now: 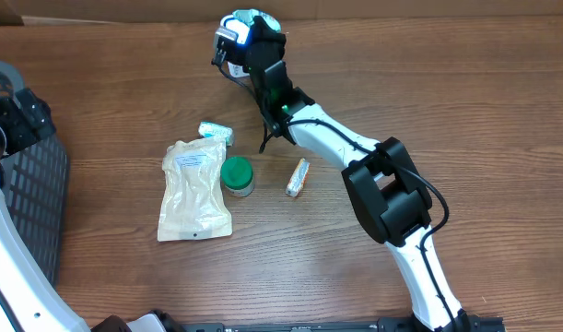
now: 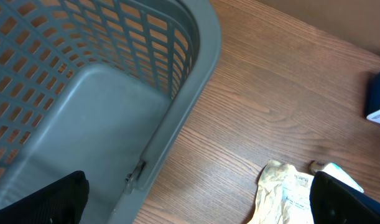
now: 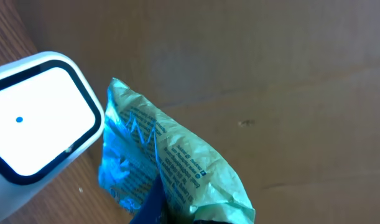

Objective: Scan the item barcode
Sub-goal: 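Hold the green wipes pack under the white scanner, then carry the wipes pack right and release it on the table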

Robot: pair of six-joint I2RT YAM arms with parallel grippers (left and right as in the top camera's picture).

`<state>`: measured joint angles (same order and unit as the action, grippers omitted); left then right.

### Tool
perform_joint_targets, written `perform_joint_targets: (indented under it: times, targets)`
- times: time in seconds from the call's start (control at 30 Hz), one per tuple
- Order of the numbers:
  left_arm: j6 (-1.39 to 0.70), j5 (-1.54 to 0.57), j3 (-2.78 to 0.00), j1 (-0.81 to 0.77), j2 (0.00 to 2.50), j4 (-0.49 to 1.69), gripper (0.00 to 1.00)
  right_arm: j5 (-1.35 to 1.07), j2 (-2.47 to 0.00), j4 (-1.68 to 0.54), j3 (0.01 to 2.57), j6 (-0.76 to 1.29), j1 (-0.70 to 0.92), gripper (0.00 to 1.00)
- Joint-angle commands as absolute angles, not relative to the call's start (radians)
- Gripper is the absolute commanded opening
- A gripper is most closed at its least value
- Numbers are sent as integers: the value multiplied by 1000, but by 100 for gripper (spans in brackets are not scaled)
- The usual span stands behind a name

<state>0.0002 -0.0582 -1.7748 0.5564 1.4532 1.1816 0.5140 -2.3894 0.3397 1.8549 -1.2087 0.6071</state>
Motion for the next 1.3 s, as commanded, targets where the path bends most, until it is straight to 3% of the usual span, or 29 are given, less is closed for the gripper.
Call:
perform_joint_targets:
  times: [0.0, 0.1, 0.2, 0.47, 0.63, 0.8, 1.0, 1.27]
  targets:
    - [12, -52, -1797, 557, 1445, 1178, 100, 534, -2209, 307, 1871, -1082, 574, 4]
    - [12, -52, -1797, 557, 1445, 1178, 100, 534, -2104, 146, 1871, -984, 558, 4]
    - [12, -52, -1797, 557, 1445, 1178, 100, 500, -1989, -68, 1871, -762, 538, 4]
    - [12, -52, -1797, 557, 1446, 1178, 100, 60, -1716, -614, 1871, -117, 365, 4]
    - [12, -52, -1797, 557, 1446, 1178, 99, -431, -1647, -894, 1871, 23, 155, 4]
    - [12, -52, -1797, 557, 1446, 1178, 100, -506, -1669, -1154, 1841, 31, -41, 4]
    - [12, -52, -1797, 557, 1446, 1178, 99, -506, -1719, -1178, 1678, 31, -167, 4]
    - [12, -52, -1797, 557, 1446, 1178, 100, -491, -1794, -974, 1383, 57, -241, 4]
